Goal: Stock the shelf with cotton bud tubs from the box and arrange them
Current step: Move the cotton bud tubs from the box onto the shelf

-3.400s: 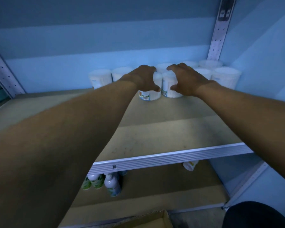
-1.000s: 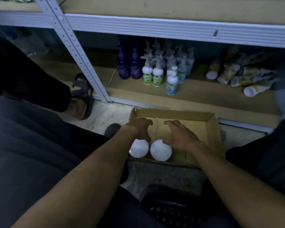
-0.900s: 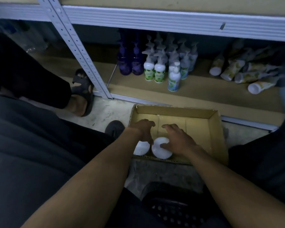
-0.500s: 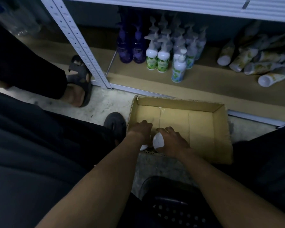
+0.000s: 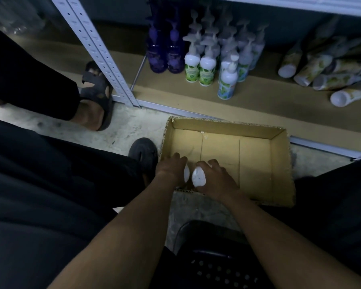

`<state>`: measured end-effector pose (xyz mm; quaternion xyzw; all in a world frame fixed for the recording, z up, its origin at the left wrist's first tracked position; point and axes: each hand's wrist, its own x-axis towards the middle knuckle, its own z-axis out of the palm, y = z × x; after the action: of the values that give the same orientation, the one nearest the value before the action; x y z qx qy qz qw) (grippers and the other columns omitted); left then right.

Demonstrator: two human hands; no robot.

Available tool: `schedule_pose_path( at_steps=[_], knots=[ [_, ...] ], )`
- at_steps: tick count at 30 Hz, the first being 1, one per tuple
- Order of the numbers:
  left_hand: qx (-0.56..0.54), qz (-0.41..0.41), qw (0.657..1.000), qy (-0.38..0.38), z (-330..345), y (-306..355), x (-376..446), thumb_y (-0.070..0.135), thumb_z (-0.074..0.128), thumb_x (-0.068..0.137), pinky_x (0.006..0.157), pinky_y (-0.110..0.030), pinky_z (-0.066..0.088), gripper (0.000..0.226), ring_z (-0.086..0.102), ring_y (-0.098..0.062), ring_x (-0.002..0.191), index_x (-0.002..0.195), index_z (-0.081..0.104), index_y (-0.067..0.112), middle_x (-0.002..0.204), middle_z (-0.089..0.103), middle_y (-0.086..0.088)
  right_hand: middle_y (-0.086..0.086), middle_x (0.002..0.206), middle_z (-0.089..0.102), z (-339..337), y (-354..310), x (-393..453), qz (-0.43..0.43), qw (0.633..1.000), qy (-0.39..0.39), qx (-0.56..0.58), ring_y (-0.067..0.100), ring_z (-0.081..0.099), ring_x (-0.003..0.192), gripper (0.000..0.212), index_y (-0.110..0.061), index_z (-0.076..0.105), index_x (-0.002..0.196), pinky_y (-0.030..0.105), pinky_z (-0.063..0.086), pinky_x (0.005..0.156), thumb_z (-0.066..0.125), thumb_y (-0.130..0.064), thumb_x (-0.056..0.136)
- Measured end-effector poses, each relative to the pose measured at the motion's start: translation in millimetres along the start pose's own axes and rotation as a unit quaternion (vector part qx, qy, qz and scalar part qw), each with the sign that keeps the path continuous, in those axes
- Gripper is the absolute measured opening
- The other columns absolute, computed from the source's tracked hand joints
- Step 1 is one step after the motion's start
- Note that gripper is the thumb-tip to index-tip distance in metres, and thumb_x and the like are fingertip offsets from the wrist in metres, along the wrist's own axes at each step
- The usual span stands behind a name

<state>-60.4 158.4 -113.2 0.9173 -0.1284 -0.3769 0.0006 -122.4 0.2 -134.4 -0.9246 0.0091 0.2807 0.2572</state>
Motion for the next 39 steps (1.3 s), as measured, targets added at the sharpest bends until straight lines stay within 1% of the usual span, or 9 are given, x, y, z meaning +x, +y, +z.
schedule_pose_path(
  at_steps=[3, 7, 17, 23, 26, 30, 34, 36, 39],
  knots=[
    [0.011, 0.002, 1.000, 0.005, -1.9, 2.6, -2.7, 0.036, 0.069, 0.083, 0.097, -0.047, 0.047, 0.071, 0.047, -0.037, 0.126, 0.144, 0.038, 0.021, 0.142, 0.041, -0.010, 0.004, 0.131, 0.038, -3.9, -4.8, -1.9, 0.005, 1.000, 0.006, -0.019, 0.036, 0.051, 0.109, 0.065, -0.031, 0.044, 0.128, 0.043, 0.053, 0.079, 0.078, -0.039, 0.074],
    [0.008, 0.002, 1.000, -0.008, -7.8, 4.8, -5.4, 0.040, 0.078, 0.075, 0.098, -0.049, 0.048, 0.083, 0.046, -0.036, 0.127, 0.144, 0.037, 0.019, 0.141, 0.041, -0.010, 0.004, 0.131, 0.037, -13.1, -4.0, -4.1, 0.016, 0.999, 0.012, -0.031, 0.035, 0.049, 0.111, 0.066, -0.030, 0.043, 0.128, 0.039, 0.050, 0.078, 0.079, -0.039, 0.073],
    [0.008, 0.016, 1.000, 0.009, -38.0, 6.9, -15.5, 0.039, 0.082, 0.069, 0.096, -0.048, 0.050, 0.090, 0.046, -0.035, 0.126, 0.144, 0.036, 0.019, 0.142, 0.040, -0.009, 0.003, 0.143, 0.031, -49.8, -6.8, -15.4, 0.047, 0.998, 0.040, -0.006, 0.032, 0.047, 0.117, 0.070, -0.033, 0.042, 0.133, 0.040, 0.052, 0.087, 0.079, -0.041, 0.074],
    [0.019, 0.047, 0.998, 0.033, -77.6, 19.7, -28.8, 0.045, 0.083, 0.066, 0.098, -0.049, 0.049, 0.093, 0.049, -0.035, 0.125, 0.144, 0.038, 0.020, 0.142, 0.042, -0.010, 0.002, 0.140, 0.037, -102.3, -10.5, -24.7, 0.050, 0.995, 0.078, 0.041, 0.032, 0.052, 0.119, 0.078, -0.037, 0.044, 0.139, 0.039, 0.049, 0.095, 0.077, -0.053, 0.070],
    [0.026, 0.069, 0.996, 0.051, -102.9, 31.1, -38.1, 0.044, 0.084, 0.068, 0.102, -0.046, 0.047, 0.099, 0.045, -0.034, 0.131, 0.150, 0.033, 0.020, 0.148, 0.037, -0.011, 0.004, 0.143, 0.038, -128.8, -13.3, -32.5, 0.035, 0.994, 0.095, 0.046, 0.029, 0.050, 0.125, 0.082, -0.035, 0.044, 0.144, 0.034, 0.046, 0.097, 0.078, -0.049, 0.071],
    [0.045, 0.084, 0.992, 0.081, -135.6, 45.1, -53.2, 0.046, 0.084, 0.066, 0.102, -0.046, 0.046, 0.101, 0.046, -0.035, 0.129, 0.149, 0.034, 0.020, 0.144, 0.040, -0.011, 0.006, 0.140, 0.041, -158.1, -19.6, -47.0, 0.015, 0.992, 0.118, 0.036, 0.027, 0.048, 0.124, 0.081, -0.035, 0.045, 0.143, 0.033, 0.046, 0.095, 0.078, -0.048, 0.071],
    [0.066, 0.106, 0.984, 0.129, -167.3, 52.4, -75.6, 0.049, 0.084, 0.064, 0.103, -0.044, 0.045, 0.102, 0.047, -0.032, 0.128, 0.148, 0.035, 0.018, 0.145, 0.043, -0.010, 0.002, 0.143, 0.045, -195.1, -28.8, -63.7, 0.004, 0.988, 0.151, 0.018, 0.024, 0.049, 0.125, 0.082, -0.039, 0.047, 0.141, 0.035, 0.047, 0.095, 0.075, -0.055, 0.067],
    [0.065, 0.119, 0.978, 0.156, -185.8, 54.7, -90.8, 0.047, 0.084, 0.066, 0.099, -0.041, 0.047, 0.097, 0.049, -0.030, 0.125, 0.145, 0.037, 0.015, 0.143, 0.046, -0.009, 0.000, 0.141, 0.049, -216.4, -34.8, -74.0, -0.006, 0.986, 0.167, 0.001, 0.021, 0.050, 0.123, 0.081, -0.041, 0.049, 0.139, 0.033, 0.047, 0.089, 0.071, -0.061, 0.064],
    [0.062, 0.135, 0.973, 0.175, -215.7, 61.6, -113.5, 0.043, 0.084, 0.069, 0.094, -0.039, 0.048, 0.094, 0.050, -0.029, 0.124, 0.144, 0.035, 0.015, 0.143, 0.047, -0.008, 0.000, 0.140, 0.053, -251.0, -46.1, -96.0, -0.015, 0.979, 0.200, -0.026, 0.021, 0.052, 0.122, 0.081, -0.037, 0.052, 0.138, 0.036, 0.050, 0.089, 0.069, -0.064, 0.063]
  ],
)
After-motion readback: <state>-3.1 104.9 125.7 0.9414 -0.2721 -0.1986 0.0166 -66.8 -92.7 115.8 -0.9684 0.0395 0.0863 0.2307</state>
